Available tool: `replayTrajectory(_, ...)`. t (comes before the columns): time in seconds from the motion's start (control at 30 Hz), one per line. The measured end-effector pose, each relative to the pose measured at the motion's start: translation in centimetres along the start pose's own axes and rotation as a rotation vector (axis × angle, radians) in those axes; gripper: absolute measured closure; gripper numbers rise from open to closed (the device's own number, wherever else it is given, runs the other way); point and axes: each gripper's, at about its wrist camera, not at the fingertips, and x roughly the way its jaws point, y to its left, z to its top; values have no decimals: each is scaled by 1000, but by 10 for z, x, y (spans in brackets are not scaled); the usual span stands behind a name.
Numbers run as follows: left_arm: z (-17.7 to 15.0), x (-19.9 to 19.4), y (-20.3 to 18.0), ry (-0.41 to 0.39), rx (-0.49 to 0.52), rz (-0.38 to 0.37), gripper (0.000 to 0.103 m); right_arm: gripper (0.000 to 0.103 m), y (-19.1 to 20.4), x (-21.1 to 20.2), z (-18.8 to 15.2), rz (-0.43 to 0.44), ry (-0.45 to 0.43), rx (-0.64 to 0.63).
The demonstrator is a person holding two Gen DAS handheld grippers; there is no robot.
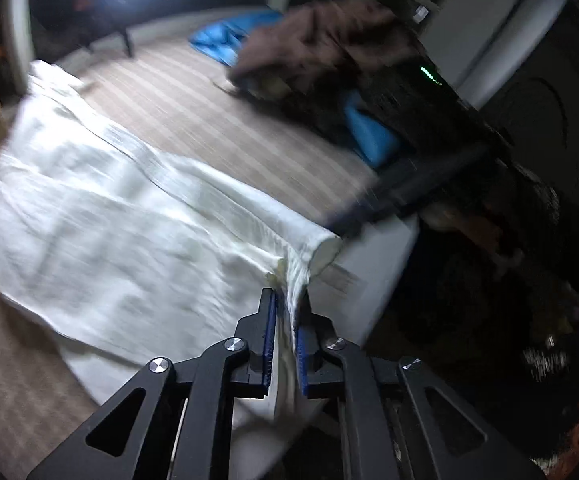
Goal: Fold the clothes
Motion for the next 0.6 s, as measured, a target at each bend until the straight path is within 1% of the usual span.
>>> replayTrajectory(0.03, -6, 0, -2, 14, 0, -13, 94, 80, -5, 0, -4, -32, -5, 6)
replayTrajectory(0.07, -14, -4, 2, 21, -27, -17, 93, 80, -8, 2, -7, -67, -1, 8)
replayTrajectory(0.1, -23, -9, 6, 28, -55, -19, 91, 80, -11, 2, -11, -105, -3, 5)
replayTrajectory(0.13, -33, -15, 15, 28, -106, -6, 84, 80, -15, 2, -15, -126, -8, 4)
replayTrajectory(0.17, -44, -20, 26, 29, -165, 24, 81, 80, -18, 2, -19, -126, -13, 14)
replayTrajectory(0.2, -55, -24, 38, 30, -224, 54, 76, 80, -21, 2, -22, -110, -23, 34)
replayTrajectory(0.23, -64, -25, 48, 35, -274, 90, 73, 80, -25, 1, -26, -87, -35, 57)
replayTrajectory(0.27, -75, -25, 60, 45, -340, 122, 71, 80, -28, -2, -29, -71, -48, 74)
replayTrajectory(0.3, -86, -24, 73, 55, -426, 133, 68, 80, -30, -4, -32, -56, -68, 93)
replayTrajectory(0.4, -113, -21, 97, 46, -607, 103, 67, 79, -46, -18, -37, 34, -111, 144)
replayTrajectory(0.47, -119, -15, 99, 51, -615, 125, 66, 64, -45, -20, -36, 79, -116, 144)
replayTrajectory(0.5, -120, -11, 99, 57, -618, 136, 65, 62, -42, -18, -34, 86, -110, 136)
replayTrajectory(0.53, -121, -5, 101, 59, -627, 127, 65, 62, -39, -14, -31, 72, -98, 124)
replayTrajectory(0.57, -121, -2, 103, 50, -630, 118, 65, 62, -35, -7, -26, 48, -84, 110)
replayTrajectory(0.6, -121, 0, 105, 42, -633, 108, 68, 62, -31, -1, -23, 27, -71, 95)
